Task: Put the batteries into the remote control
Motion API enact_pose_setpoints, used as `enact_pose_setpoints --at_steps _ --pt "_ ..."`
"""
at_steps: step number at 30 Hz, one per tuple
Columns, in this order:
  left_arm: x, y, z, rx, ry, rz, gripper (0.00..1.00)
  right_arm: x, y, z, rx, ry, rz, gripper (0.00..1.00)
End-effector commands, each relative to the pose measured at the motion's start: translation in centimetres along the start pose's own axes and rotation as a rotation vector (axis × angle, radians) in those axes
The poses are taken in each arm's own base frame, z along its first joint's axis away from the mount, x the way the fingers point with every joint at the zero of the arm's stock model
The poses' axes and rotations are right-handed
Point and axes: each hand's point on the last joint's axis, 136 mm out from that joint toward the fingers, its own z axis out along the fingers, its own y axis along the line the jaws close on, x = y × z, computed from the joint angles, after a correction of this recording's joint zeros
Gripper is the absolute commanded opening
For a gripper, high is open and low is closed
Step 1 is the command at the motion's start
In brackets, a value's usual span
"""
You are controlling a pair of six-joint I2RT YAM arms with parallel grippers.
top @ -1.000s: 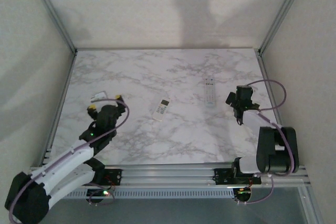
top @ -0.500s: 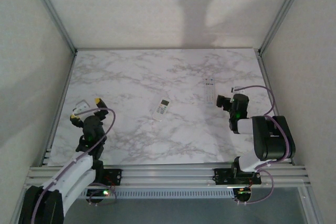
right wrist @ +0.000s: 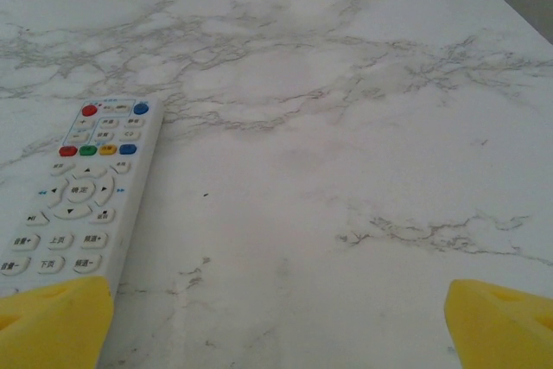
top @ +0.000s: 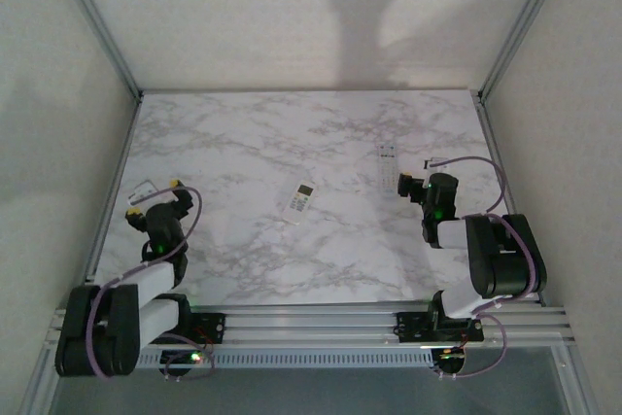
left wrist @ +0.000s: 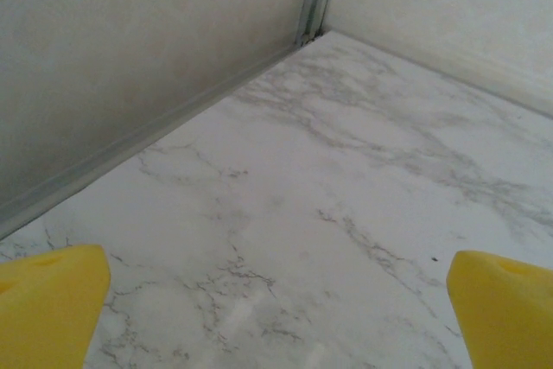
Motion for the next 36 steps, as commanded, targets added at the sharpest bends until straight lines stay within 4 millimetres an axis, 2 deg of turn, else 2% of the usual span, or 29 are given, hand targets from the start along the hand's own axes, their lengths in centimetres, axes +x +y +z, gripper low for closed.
enact_pose_setpoints --at_steps 1,5,8,11,12,16,36 --pt "-2.7 -1.8 1.5 0.074 -0.069 -0.081 0.99 -0.9 -0.1 0.1 0.013 -0.036 -0.008 0.99" --pt "-2.8 -4.1 3.5 0.158 -0.051 -0.075 1.00 -1.0 -0.2 0.1 0.014 -0.038 -0.007 0.99" --pt "-2.0 -5.9 4.4 0.219 -0.030 -0.020 1.00 -1.1 -0.1 0.1 0.013 -0.040 -0.007 0.99" --pt "-1.1 -7.9 2.8 0.325 -0.063 0.051 0.99 -1.0 -0.1 0.1 0.011 -0.039 -0.005 0.99" --pt "-1.0 -7.9 2.3 0.337 -0.116 0.054 0.99 -1.0 -0.1 0.1 0.010 -0.037 -0.005 0.99" --pt "-0.3 -7.9 2.8 0.305 -0.063 0.070 0.99 -1.1 -0.1 0.1 0.010 -0.039 -0.005 0.99" --pt "-0.5 -7.9 2.7 0.304 -0.079 0.066 0.99 -1.0 -0.1 0.1 0.010 -0.036 -0.007 0.99"
